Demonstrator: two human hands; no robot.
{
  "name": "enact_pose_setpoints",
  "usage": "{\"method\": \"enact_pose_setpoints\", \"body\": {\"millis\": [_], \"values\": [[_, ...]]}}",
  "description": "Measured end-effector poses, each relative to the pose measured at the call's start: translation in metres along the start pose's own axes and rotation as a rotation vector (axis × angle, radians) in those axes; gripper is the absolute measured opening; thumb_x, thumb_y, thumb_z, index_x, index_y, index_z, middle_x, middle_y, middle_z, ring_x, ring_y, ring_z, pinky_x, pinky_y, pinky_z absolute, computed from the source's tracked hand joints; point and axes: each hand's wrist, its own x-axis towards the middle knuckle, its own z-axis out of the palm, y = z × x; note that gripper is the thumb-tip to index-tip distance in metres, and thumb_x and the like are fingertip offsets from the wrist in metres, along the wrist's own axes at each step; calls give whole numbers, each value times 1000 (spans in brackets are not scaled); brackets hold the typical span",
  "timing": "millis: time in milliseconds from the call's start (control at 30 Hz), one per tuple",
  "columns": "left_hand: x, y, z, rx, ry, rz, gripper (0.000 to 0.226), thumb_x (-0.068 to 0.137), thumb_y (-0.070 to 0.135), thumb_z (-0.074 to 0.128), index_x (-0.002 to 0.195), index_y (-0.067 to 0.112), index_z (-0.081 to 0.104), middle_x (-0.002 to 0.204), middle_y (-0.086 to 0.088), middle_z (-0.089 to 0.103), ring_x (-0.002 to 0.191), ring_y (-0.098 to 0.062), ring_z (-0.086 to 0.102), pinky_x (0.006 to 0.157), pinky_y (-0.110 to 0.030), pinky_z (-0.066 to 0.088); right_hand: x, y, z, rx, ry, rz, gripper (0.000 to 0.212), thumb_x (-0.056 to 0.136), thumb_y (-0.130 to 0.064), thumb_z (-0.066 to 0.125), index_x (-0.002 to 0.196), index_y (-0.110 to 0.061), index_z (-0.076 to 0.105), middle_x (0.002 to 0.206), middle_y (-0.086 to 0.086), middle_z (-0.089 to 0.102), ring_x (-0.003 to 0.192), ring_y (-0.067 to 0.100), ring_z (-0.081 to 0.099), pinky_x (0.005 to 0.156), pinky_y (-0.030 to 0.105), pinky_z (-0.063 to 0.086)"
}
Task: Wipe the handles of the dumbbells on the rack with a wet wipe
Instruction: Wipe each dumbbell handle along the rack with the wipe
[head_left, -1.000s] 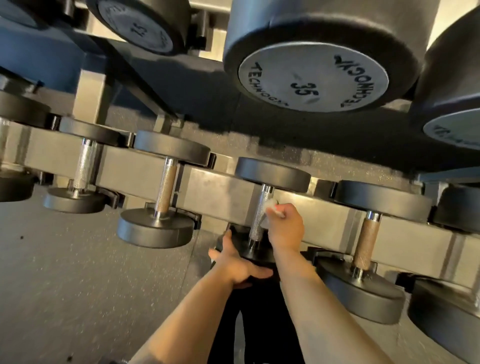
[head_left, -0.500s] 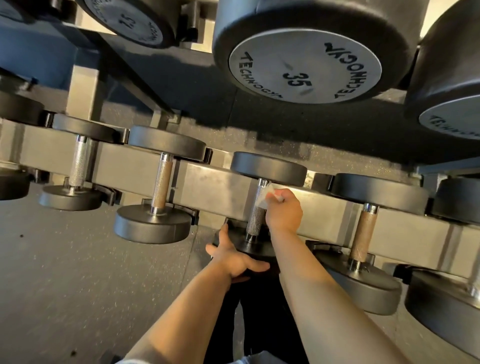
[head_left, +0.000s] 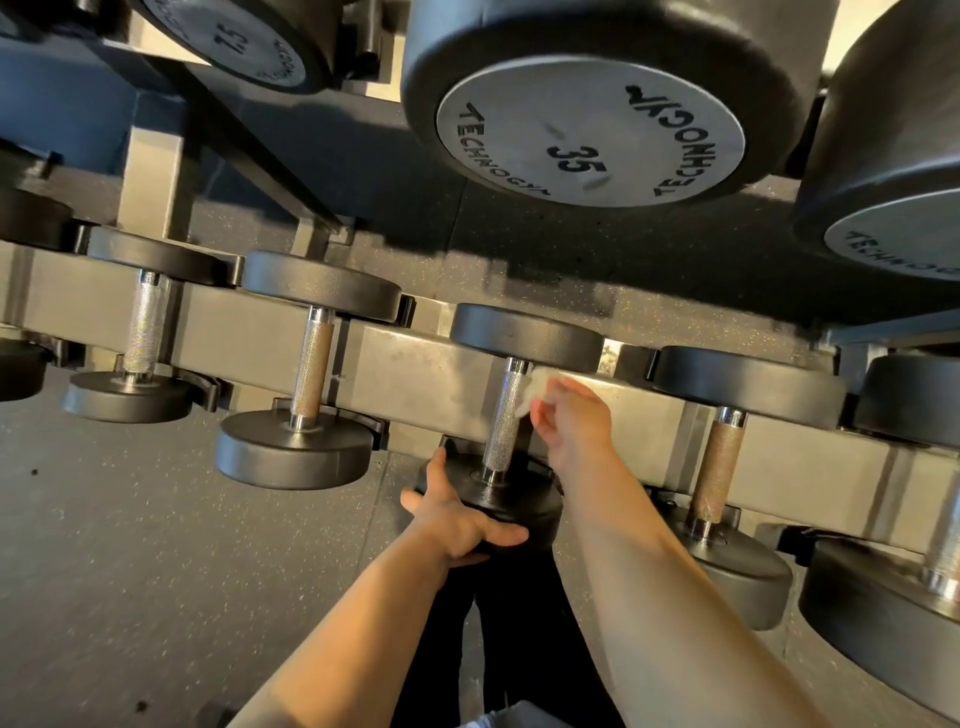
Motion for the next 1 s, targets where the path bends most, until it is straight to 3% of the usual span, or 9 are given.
{"method": "enact_pose_setpoints", "body": {"millis": [133,200,300,400,500,600,667,800,1000], "values": [[1,-3,0,-7,8,-2,130,57,0,89,149,45,10,148,-6,6,129,-34,33,63,-32,55,-4,15,13,-519,24,-302,17,96,-16,50,99,-19,67,93,8,68,82,20,63,71,26,46],[2,-4,0,4,-1,16,130,58,1,90,150,43,9,147,-8,6,131,-34,32,60,-28,51,-10,23,-1,-843,9,-398,23,95,-14,49,110,-14,66,101,4,67,91,19,63,63,20,41],[6,-8,0,72,24,68,130,60,7,90,152,37,4,144,-11,9,133,-33,30,85,-32,48,-13,41,-28,-1349,-115,-426,23,96,-18,48,108,-9,65,108,9,66,100,25,60,67,22,34],[10,-10,-1,110,25,88,134,56,13,93,152,38,2,138,-10,14,130,-36,33,103,-41,43,-14,41,-29,-1513,-188,-397,27,97,-20,45,105,-6,67,112,13,65,104,29,59,72,24,36],[8,-12,-2,28,7,74,135,55,9,93,149,47,4,130,-5,18,114,-29,42,73,-34,59,-13,12,-12,-1037,-120,-291,18,95,-14,49,90,-13,66,97,11,66,79,21,59,70,25,41],[4,-15,0,34,36,93,132,59,14,92,149,47,2,147,-7,9,129,-31,34,71,-32,59,-16,-12,8,-264,-44,-118,19,93,-4,52,78,-16,52,69,3,51,51,10,44,46,17,39],[3,-18,1,8,40,101,129,62,16,90,149,47,0,155,-6,-3,138,-33,25,74,-32,58,-17,-6,22,-240,-22,-100,6,92,-10,57,96,-15,56,72,2,52,56,11,46,46,15,38],[14,-23,0,25,44,121,134,58,22,93,149,47,-2,155,-5,-9,140,-37,19,99,-47,49,-17,26,15,-978,65,-542,30,97,-23,50,124,-12,57,114,6,62,106,25,58,81,25,40],[21,-33,-1,-24,22,172,136,53,21,94,148,48,1,149,3,-2,136,-32,22,104,-51,43,-24,45,-32,-1772,-191,-730,33,99,-24,40,125,-10,55,114,12,62,105,28,58,82,32,44]]}}
